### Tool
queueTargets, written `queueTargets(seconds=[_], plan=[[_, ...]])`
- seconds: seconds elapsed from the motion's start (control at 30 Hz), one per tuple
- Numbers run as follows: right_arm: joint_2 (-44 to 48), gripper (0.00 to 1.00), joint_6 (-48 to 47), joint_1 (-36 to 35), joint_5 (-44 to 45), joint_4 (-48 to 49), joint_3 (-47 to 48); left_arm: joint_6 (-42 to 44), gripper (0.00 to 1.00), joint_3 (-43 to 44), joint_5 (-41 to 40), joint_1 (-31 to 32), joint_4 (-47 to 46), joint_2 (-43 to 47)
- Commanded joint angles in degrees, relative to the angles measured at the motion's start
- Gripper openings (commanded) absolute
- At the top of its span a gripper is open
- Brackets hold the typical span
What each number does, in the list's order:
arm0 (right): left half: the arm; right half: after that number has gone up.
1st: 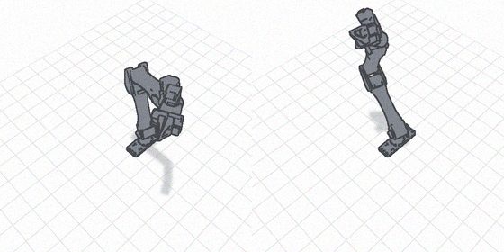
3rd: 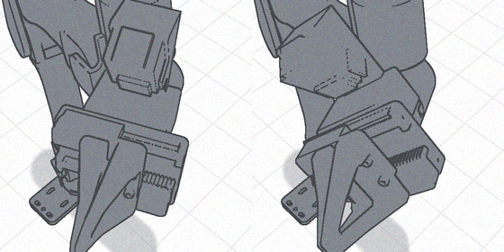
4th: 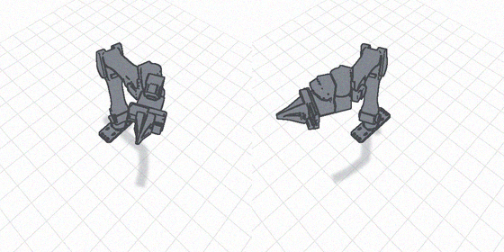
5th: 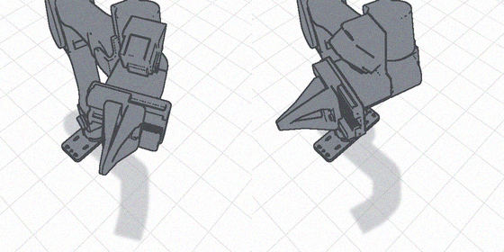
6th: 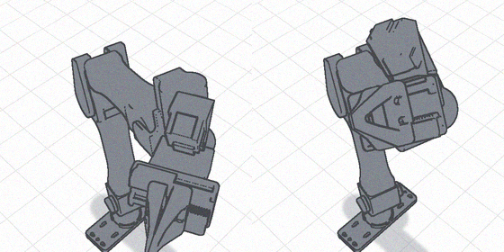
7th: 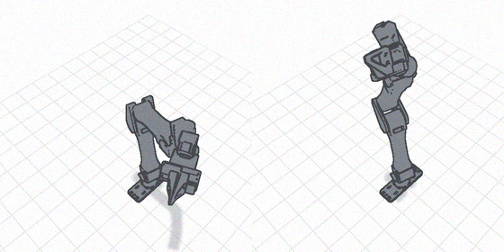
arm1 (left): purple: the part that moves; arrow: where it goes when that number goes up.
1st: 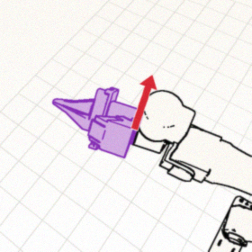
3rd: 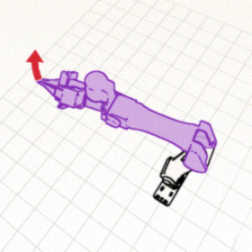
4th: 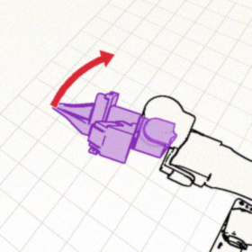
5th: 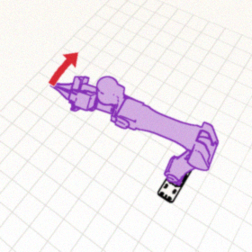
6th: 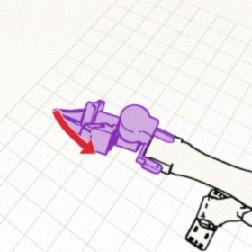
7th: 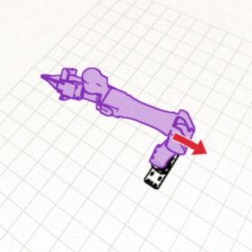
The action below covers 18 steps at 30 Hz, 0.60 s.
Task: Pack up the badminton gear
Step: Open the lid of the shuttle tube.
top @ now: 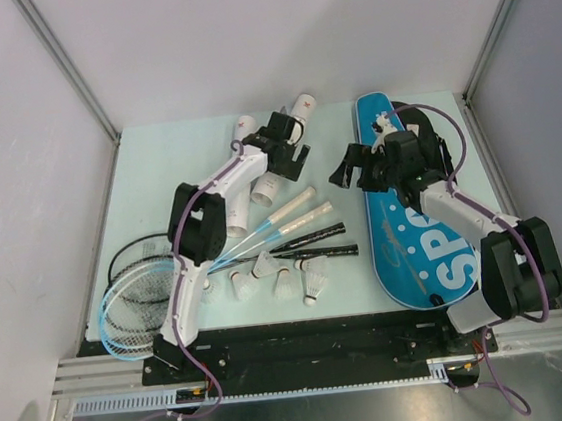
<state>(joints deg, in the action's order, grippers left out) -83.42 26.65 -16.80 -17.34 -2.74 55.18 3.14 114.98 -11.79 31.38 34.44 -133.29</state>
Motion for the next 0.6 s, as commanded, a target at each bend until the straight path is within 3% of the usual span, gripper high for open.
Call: queueTargets(seconds=[0.0, 0.2, 0.4, 0.57], plan=[[-0.6, 1.0, 1.8, 0.3, -0.9, 5.1, 0.3, 2.2, 1.0, 4.8, 1.2, 0.1, 1.4, -2.4], [-3.3, 1.0, 3.6, 1.1, -1.5, 8.1, 0.3, 2.6, 0.97, 5.9, 0.0, 0.2, 1.6, -2.8], [-11.3, 1.0, 15.0, 6.2, -8.5, 19.1, 1.0, 2.3, 0.78, 5.9, 2.5, 0.2, 1.7, -1.0], [-19.6, 1.0, 25.2, 6.6, -6.7, 31.0, 3.7, 1.3, 0.65, 4.6, 4.1, 0.2, 1.6, 2.6]])
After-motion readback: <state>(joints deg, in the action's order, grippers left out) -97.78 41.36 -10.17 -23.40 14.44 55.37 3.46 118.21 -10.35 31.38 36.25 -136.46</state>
